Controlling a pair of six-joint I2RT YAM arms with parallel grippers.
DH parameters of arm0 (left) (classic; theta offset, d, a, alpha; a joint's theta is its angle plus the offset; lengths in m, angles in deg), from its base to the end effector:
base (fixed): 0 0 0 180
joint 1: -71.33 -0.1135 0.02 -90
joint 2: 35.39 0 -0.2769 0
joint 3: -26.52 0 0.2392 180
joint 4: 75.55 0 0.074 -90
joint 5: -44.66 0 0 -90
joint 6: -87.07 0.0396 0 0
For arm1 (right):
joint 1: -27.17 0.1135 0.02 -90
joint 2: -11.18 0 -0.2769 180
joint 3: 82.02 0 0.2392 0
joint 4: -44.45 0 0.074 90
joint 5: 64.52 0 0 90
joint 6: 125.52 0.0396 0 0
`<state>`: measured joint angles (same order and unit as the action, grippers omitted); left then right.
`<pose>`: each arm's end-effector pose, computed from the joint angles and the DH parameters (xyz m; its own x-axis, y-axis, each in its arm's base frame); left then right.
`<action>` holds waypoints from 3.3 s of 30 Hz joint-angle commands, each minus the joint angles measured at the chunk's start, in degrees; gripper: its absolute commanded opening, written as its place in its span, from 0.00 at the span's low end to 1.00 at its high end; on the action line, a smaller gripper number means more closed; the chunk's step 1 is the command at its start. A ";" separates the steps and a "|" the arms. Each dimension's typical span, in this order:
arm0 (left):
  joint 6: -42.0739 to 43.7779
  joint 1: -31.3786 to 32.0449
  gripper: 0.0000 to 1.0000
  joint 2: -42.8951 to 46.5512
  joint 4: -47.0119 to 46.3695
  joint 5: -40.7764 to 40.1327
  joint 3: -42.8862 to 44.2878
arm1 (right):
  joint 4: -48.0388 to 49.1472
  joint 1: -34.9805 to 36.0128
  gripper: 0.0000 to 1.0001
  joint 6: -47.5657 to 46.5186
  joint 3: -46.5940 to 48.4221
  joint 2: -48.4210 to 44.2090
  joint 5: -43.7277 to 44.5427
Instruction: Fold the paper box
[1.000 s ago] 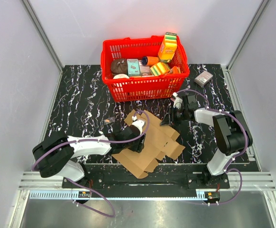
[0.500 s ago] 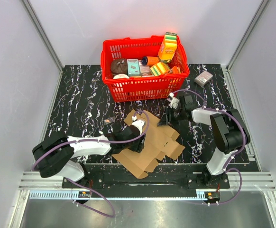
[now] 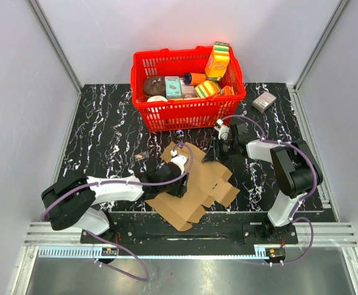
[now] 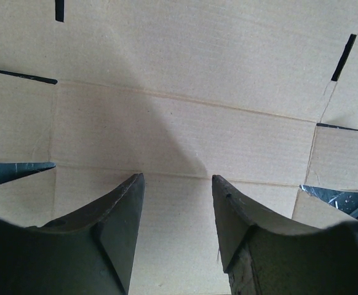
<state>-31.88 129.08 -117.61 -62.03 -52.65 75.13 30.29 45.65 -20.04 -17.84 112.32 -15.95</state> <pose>0.1424 -0.2162 0.1724 -0.7259 0.2507 -0.6405 0.5043 0.8272 -0.2477 0.3044 0.1294 0.1606 -0.8801 -0.0831 -0.4674 -0.4116 0.6243 0.6640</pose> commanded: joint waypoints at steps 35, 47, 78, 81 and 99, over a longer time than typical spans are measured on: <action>9.17 -12.13 0.34 32.20 12.35 -6.58 7.92 | -13.19 7.71 0.00 -5.91 -0.87 -25.73 20.06; 9.97 -15.74 0.33 32.47 12.79 -4.11 8.89 | -22.78 8.94 0.00 0.16 6.17 -27.04 36.94; 11.28 -20.31 0.34 34.32 11.48 -1.75 6.61 | -14.69 11.57 0.00 -8.53 -3.77 -35.05 28.68; 11.63 -21.19 0.34 33.18 10.69 -0.51 6.61 | -14.86 13.77 0.00 -10.90 -3.68 -35.57 31.31; 7.95 -22.42 0.33 31.50 3.83 2.04 -0.51 | -10.92 18.43 0.00 -21.81 -5.53 -35.84 43.62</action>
<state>-22.32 106.96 -86.24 -52.98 -51.79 76.05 14.85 62.92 -38.75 -23.20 77.92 22.81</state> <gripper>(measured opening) 0.335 0.018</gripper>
